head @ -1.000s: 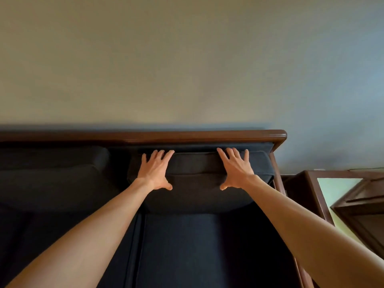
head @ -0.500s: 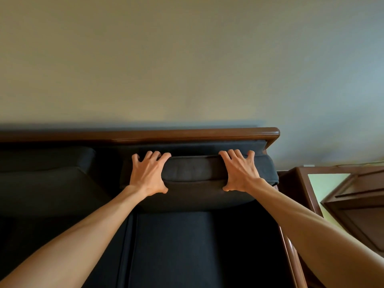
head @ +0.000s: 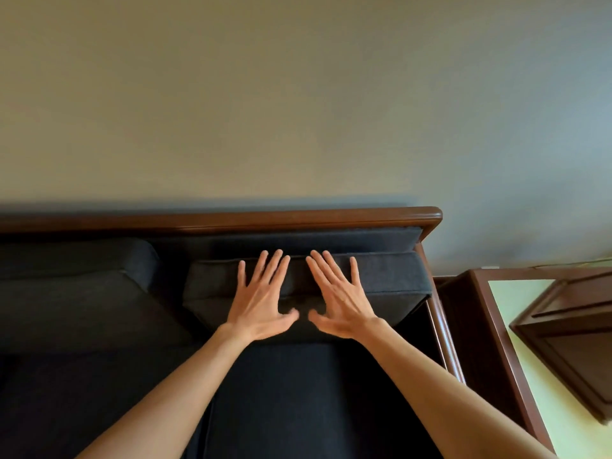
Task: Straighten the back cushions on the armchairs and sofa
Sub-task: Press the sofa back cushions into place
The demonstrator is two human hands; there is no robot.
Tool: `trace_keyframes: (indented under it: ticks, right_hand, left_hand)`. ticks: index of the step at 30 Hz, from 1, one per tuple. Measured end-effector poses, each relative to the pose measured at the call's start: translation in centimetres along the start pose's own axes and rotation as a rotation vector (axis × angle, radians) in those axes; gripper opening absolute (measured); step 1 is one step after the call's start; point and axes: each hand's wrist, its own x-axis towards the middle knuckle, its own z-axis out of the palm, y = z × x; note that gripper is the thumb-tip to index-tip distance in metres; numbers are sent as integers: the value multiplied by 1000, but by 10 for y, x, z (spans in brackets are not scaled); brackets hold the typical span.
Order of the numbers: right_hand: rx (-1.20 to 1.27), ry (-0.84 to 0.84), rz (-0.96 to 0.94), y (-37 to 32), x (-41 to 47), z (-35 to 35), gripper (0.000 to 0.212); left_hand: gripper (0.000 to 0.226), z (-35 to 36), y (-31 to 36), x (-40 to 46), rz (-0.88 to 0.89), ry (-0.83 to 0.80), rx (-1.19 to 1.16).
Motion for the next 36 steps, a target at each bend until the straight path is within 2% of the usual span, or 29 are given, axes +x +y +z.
trace_keyframes:
  ticks: [4, 8, 12, 15, 18, 21, 26, 31, 36]
  right_hand:
    - [3, 84, 40, 17, -3, 10, 75]
    - [-50, 114, 192, 74, -23, 4, 70]
    - [-69, 61, 286, 107, -48, -3, 69]
    - [-45, 20, 321, 106, -51, -8, 67]
    - [-5, -58, 398, 93, -44, -18, 63]
    - [52, -32, 391, 54, -31, -33, 62]
    - [100, 29, 113, -57, 13, -53, 62]
    - [264, 48, -65, -197, 80, -62, 51]
    - [268, 40, -134, -338, 147, -37, 50]
  left_hand:
    - [84, 14, -2, -4, -28, 60, -31]
    - [80, 13, -44, -13, -91, 120, -41]
    - [76, 14, -71, -30, -212, 136, -47]
    - [77, 10, -76, -36, -282, 88, -57]
    - [71, -3, -71, -33, -313, -32, -92]
    - [66, -24, -70, -41, -256, -96, -168]
    - [61, -75, -111, -68, -219, -86, -284]
    - [60, -115, -194, -105, -278, -1, -226]
    - [60, -138, -321, -137, -325, 194, -154]
